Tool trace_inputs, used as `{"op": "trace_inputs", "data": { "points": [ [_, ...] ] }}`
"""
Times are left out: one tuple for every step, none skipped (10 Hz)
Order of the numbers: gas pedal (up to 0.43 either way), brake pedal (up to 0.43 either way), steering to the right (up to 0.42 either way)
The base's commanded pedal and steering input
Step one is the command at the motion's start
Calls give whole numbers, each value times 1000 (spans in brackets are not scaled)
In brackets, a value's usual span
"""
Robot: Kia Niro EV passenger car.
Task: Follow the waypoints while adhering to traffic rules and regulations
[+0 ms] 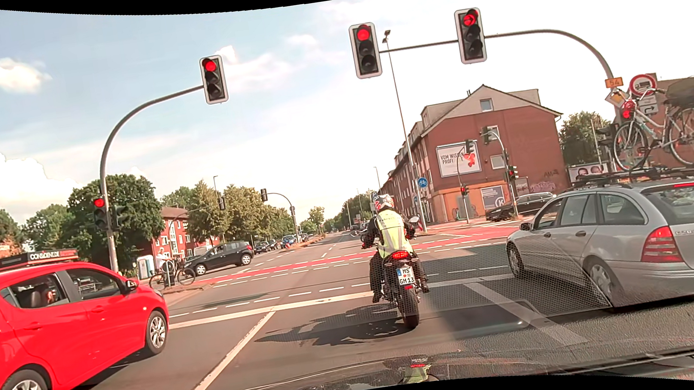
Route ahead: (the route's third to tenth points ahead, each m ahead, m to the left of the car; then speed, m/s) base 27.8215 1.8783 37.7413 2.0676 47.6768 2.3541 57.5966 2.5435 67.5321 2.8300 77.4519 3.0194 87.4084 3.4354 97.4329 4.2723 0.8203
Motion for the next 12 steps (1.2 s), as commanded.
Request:
{"op": "trace_inputs", "data": {
  "points": [
    [0,110,10],
    [0,116,10],
    [0,122,10],
    [0,134,10],
    [0,146,10],
    [0,146,10],
    [0,146,10],
    [0,146,10],
    [0,146,10],
    [0,146,10],
    [0,146,10],
    [0,146,10]
  ]
}}
